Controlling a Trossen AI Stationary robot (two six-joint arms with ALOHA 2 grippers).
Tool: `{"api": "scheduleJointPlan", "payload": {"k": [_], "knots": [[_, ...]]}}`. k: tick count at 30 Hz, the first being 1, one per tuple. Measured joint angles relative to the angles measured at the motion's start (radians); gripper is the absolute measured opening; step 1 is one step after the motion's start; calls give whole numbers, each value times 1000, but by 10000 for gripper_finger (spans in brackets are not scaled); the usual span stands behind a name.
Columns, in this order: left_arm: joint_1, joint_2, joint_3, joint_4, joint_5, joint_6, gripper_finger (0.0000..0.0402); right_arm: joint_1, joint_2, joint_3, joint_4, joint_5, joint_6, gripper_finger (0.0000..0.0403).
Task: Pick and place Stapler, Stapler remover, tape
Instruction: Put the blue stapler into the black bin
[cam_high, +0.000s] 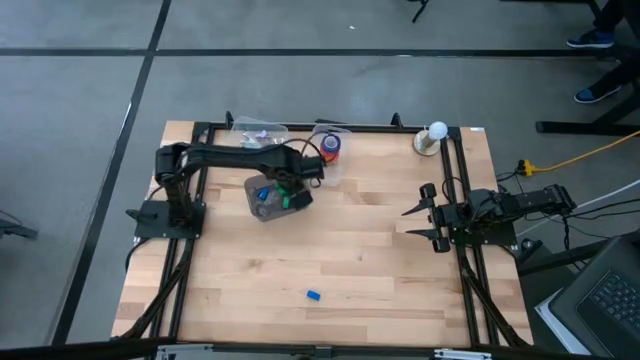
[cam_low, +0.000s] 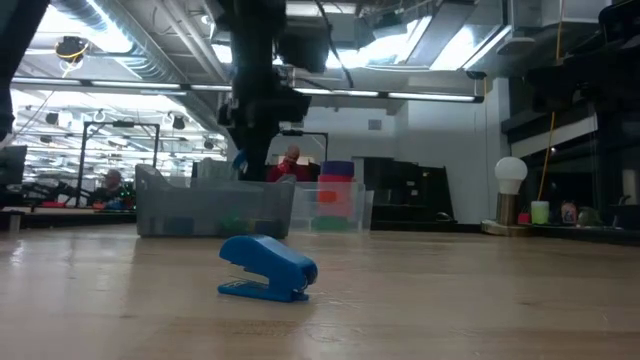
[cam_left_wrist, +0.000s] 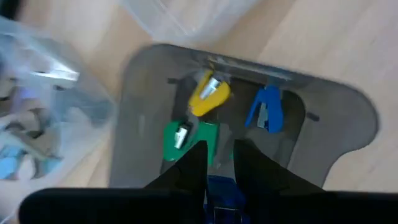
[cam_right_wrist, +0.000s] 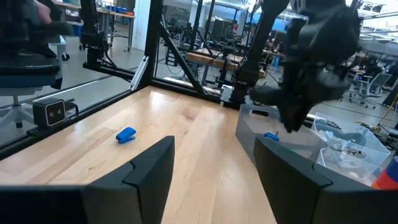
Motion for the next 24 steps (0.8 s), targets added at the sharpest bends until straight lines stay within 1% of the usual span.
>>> {"api": "scheduleJointPlan", "payload": {"k": [4, 12, 19, 24], "knots": [[-6, 45, 0, -4, 31, 14, 87, 0, 0, 0, 0, 0, 0, 225], [-6, 54, 0, -5, 50, -10, 109, 0, 0, 0, 0, 0, 0, 225], [-10, 54, 3, -6, 118, -10, 115, 0, 0, 0, 0, 0, 0, 225], [-39, 54, 58, 1, 120, 5, 115, 0, 0, 0, 0, 0, 0, 225]]}}
